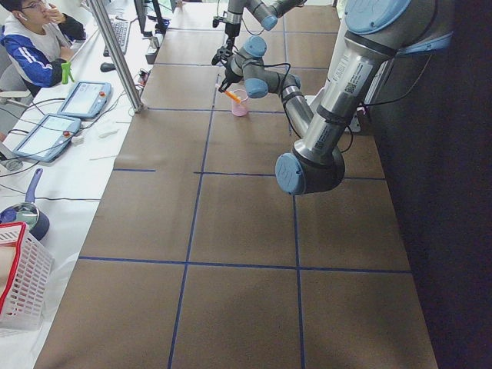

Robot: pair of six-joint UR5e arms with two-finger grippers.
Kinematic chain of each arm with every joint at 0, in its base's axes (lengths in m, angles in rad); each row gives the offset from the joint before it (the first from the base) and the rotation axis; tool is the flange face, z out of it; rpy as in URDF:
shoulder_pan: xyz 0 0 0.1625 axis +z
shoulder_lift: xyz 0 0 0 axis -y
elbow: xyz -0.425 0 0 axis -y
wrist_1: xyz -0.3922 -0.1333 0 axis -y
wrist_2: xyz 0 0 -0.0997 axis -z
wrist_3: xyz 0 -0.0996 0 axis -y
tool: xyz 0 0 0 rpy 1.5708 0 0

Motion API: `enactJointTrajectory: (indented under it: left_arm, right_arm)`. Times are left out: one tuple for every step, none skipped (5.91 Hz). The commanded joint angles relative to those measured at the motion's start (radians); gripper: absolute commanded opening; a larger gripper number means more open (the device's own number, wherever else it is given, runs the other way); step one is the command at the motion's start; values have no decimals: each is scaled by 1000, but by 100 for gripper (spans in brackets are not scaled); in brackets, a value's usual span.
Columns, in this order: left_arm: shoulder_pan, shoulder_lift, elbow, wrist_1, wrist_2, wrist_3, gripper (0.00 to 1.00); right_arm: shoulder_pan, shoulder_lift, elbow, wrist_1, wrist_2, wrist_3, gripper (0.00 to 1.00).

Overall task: Collect pens into pen holder
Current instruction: 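Lift the orange highlighter with the left gripper and carry it over the cup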

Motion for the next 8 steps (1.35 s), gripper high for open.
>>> enactJointTrajectory:
  left_arm:
    - [27,53,79,-426,139,44,0]
    - [88,50,214,-679,252,44,0]
    - [158,41,338,-885,381,44,0]
    - [188,27,360,-936,402,44,0]
    - [208,10,364,-936,404,45,0]
    - [223,9,365,-935,407,45,0]
    - [226,-8,391,-930,405,45,0]
    - [231,-32,429,-932,407,45,0]
  right_arm:
    - [22,4,1,-81,55,0,100]
    - [29,4,2,-117,69,0,100]
    - [29,5,4,-123,70,0,100]
    - [31,4,2,-123,71,0,100]
    - [31,4,2,-123,71,0,100]
    - [31,2,4,-123,71,0,100]
    - [33,-1,4,-123,73,0,100]
    - [31,-3,4,-123,73,0,100]
